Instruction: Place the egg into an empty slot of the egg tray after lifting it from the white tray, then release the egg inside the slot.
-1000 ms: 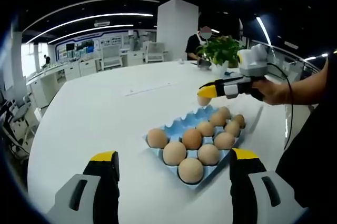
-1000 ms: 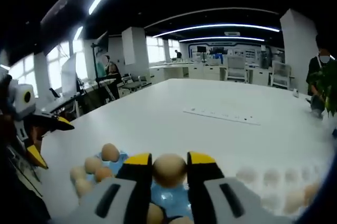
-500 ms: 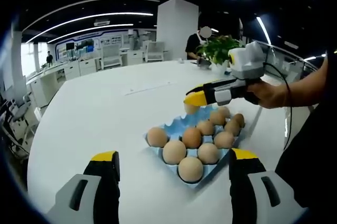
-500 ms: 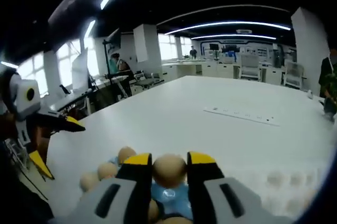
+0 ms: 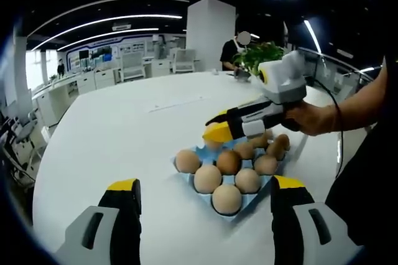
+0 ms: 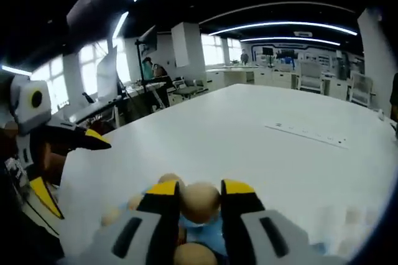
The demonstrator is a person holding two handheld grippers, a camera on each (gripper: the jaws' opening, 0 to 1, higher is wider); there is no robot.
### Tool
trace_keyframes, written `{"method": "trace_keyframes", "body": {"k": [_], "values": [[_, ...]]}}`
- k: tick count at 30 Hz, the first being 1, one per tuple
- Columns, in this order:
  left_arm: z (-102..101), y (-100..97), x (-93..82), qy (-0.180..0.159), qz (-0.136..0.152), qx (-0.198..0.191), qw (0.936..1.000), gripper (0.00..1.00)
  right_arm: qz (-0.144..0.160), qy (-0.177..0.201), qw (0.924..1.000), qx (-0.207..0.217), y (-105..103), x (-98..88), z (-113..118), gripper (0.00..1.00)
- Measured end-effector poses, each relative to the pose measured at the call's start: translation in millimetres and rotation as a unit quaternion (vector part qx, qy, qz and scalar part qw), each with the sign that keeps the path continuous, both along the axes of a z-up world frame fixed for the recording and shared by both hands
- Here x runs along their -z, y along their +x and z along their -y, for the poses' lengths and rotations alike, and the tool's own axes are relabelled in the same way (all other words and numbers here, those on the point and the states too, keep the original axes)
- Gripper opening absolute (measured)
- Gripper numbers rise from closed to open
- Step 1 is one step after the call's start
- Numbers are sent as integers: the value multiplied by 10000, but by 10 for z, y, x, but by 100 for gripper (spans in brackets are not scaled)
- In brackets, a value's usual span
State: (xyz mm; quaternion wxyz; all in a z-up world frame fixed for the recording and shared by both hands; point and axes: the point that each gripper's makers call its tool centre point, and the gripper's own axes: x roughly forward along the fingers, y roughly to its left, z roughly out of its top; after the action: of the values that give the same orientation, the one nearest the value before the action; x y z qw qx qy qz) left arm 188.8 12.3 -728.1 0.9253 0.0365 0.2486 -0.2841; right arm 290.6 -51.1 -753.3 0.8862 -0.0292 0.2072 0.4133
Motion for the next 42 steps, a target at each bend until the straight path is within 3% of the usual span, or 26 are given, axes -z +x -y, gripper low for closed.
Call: {"method": "trace_keyframes", "body": {"k": [18, 35, 42], "values": [[9, 10, 5, -13, -14, 38, 10000, 85, -174, -240, 9994, -193, 3, 217, -67, 25], [25, 27, 14, -19, -41, 85, 10000, 85, -38, -381, 9984, -405, -1, 220, -92, 27], [29, 22, 8, -39, -39, 83, 10000, 84, -147, -337, 9987, -351, -5, 224, -63, 27]]}}
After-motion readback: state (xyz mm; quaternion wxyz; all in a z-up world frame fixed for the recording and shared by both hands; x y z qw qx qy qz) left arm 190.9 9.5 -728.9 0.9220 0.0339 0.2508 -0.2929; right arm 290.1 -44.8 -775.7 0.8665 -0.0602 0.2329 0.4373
